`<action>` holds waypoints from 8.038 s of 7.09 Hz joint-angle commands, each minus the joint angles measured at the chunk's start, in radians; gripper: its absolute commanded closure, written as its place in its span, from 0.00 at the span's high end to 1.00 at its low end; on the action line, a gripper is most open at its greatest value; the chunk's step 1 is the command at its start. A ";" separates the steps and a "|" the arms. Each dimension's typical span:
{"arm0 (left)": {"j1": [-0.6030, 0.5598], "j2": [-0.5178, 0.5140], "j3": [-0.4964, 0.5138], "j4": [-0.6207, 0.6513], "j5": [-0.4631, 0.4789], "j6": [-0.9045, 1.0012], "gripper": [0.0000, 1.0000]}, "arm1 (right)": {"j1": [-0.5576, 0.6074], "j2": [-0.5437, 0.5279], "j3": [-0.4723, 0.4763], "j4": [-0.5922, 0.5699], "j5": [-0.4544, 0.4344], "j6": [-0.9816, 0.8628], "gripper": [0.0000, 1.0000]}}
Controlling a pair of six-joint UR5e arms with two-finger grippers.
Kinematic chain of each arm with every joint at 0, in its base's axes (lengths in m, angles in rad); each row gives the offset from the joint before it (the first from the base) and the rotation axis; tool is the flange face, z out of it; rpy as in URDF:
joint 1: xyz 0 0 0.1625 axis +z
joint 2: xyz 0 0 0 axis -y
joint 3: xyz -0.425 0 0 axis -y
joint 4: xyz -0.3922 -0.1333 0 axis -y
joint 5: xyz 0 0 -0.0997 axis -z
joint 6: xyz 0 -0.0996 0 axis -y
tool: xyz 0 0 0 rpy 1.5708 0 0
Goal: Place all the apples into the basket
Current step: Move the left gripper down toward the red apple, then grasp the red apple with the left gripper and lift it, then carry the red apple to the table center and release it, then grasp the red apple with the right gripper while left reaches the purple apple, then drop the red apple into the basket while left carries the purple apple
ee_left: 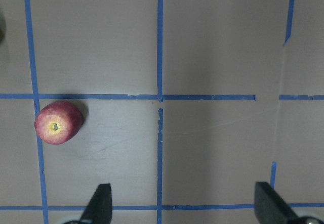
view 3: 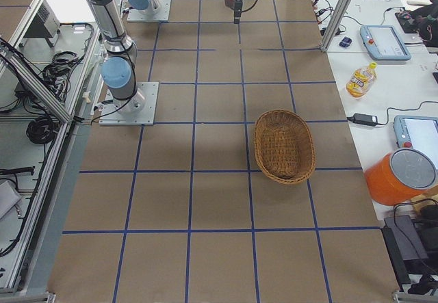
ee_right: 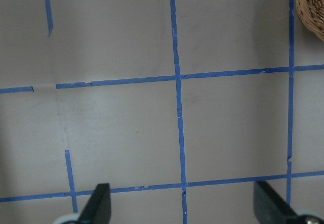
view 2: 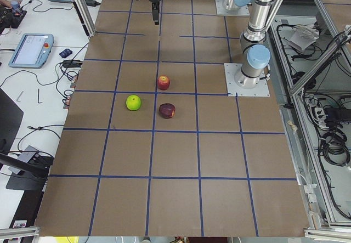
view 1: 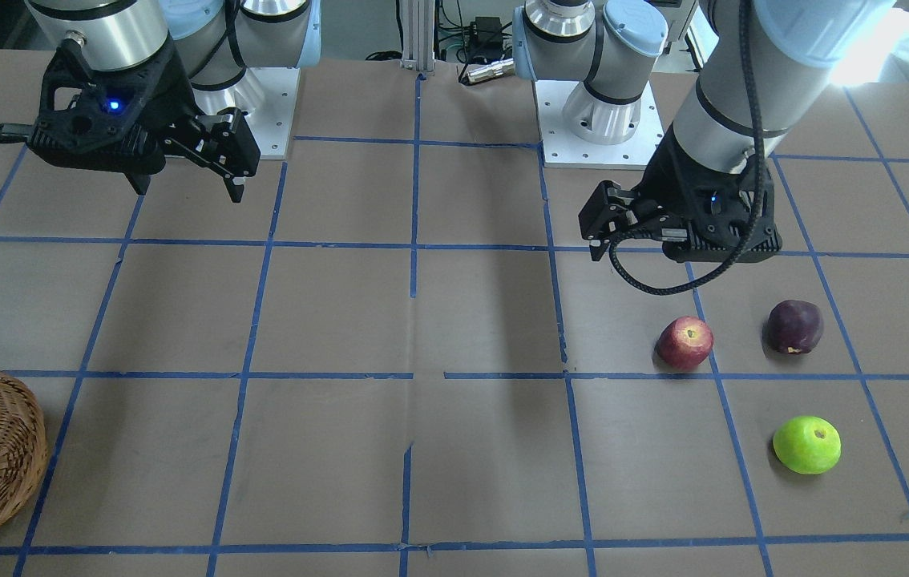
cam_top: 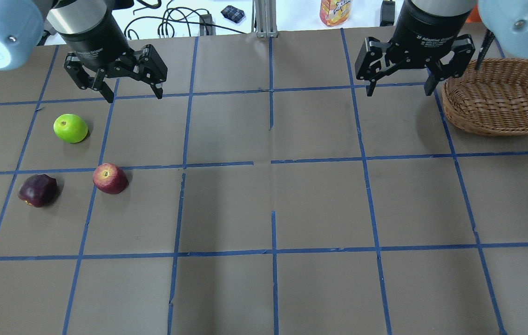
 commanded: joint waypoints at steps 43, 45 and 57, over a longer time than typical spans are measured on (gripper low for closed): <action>0.637 -0.164 -0.444 0.553 0.150 0.971 1.00 | 0.310 0.498 0.246 -0.781 0.002 0.330 1.00; 0.637 -0.224 -0.446 0.594 0.147 0.968 1.00 | 0.310 0.488 0.233 -0.781 0.003 0.328 0.59; -0.256 -0.268 -0.201 0.514 -0.117 -0.178 0.29 | -0.375 0.400 -0.064 -0.351 0.000 -0.303 0.10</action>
